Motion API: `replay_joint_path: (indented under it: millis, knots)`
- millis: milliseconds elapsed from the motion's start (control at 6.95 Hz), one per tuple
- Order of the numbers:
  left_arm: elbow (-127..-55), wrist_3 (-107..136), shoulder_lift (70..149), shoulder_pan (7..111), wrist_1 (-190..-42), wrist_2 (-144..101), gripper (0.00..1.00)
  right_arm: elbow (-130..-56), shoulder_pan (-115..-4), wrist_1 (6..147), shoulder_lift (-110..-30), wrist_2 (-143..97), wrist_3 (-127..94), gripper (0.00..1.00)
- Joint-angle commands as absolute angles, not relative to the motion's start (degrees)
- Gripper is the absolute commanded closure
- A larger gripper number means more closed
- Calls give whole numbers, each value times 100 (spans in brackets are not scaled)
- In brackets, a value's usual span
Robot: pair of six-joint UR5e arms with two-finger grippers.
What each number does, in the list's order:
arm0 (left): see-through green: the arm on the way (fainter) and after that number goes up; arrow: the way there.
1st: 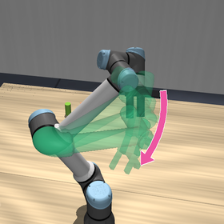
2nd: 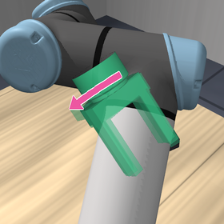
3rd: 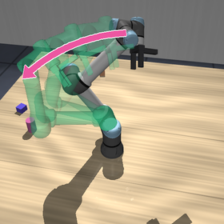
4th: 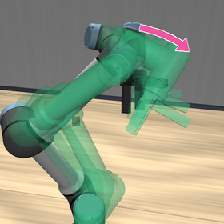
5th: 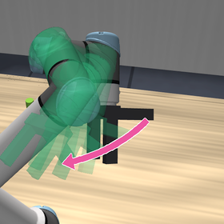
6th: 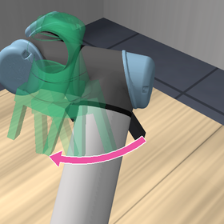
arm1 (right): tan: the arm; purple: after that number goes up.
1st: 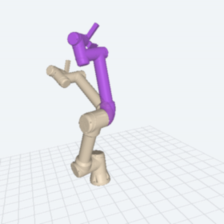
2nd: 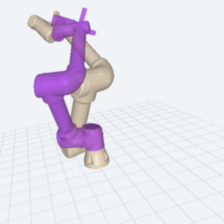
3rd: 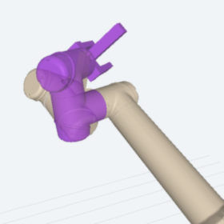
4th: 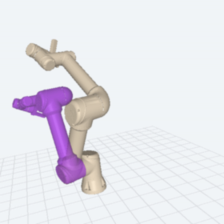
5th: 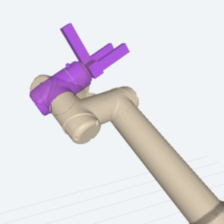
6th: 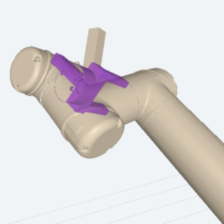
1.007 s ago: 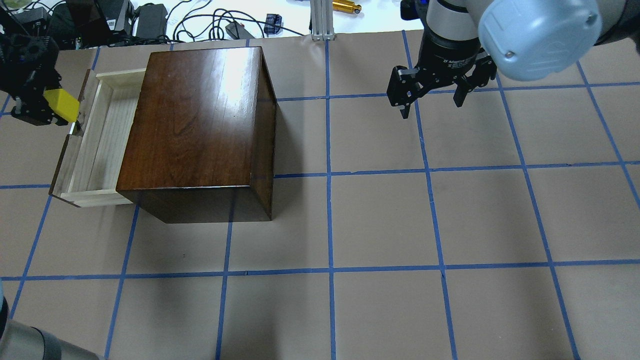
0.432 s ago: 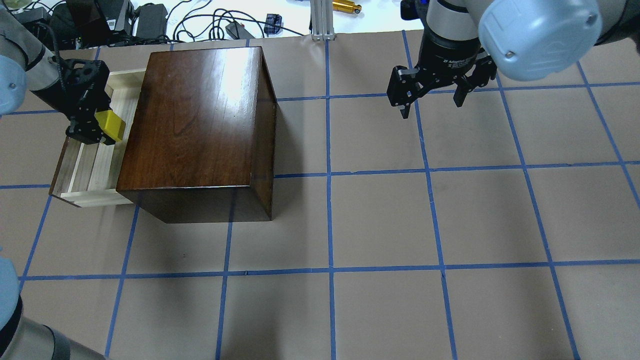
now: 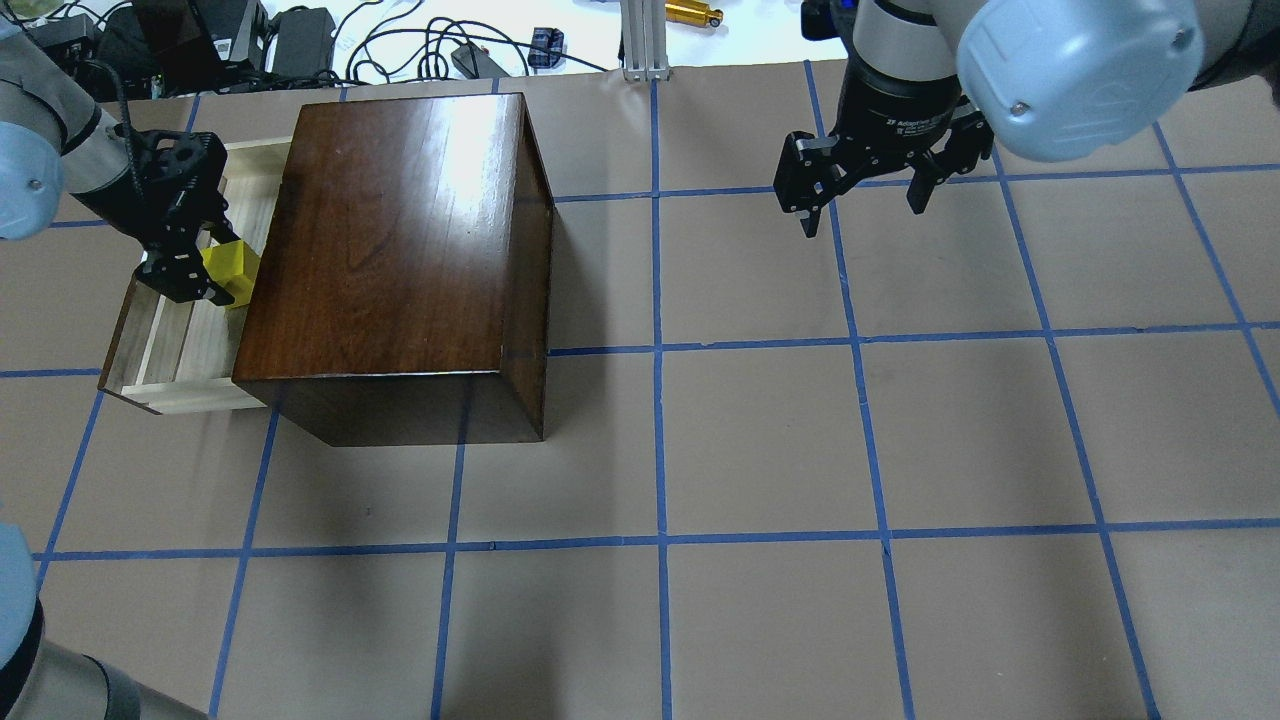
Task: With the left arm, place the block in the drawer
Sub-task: 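Lower the cube into the drawer and open the left gripper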
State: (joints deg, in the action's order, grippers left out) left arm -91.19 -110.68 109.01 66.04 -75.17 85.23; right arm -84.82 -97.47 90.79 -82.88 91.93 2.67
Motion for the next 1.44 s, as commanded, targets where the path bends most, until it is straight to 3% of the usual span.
replay_joint_path:
  millis: [0, 719, 1007, 1295]
  knots:
    - [-9079, -11030, 10392, 6644, -7637, 8534, 0, -8481, -9747, 9079, -8288, 9193, 264, 0]
    - [-9123, -9093, 8826, 6653, -9368, 8613, 0, -8481, -9747, 9079, -8288, 9193, 272, 0]
    - [-9062, -6817, 8745, 6827, -9308, 8517, 0, -8481, -9747, 9079, -8288, 9193, 264, 0]
    - [-9070, -4669, 8859, 7878, -8793, 8622, 0, -8481, -9747, 9079, -8288, 9193, 272, 0]
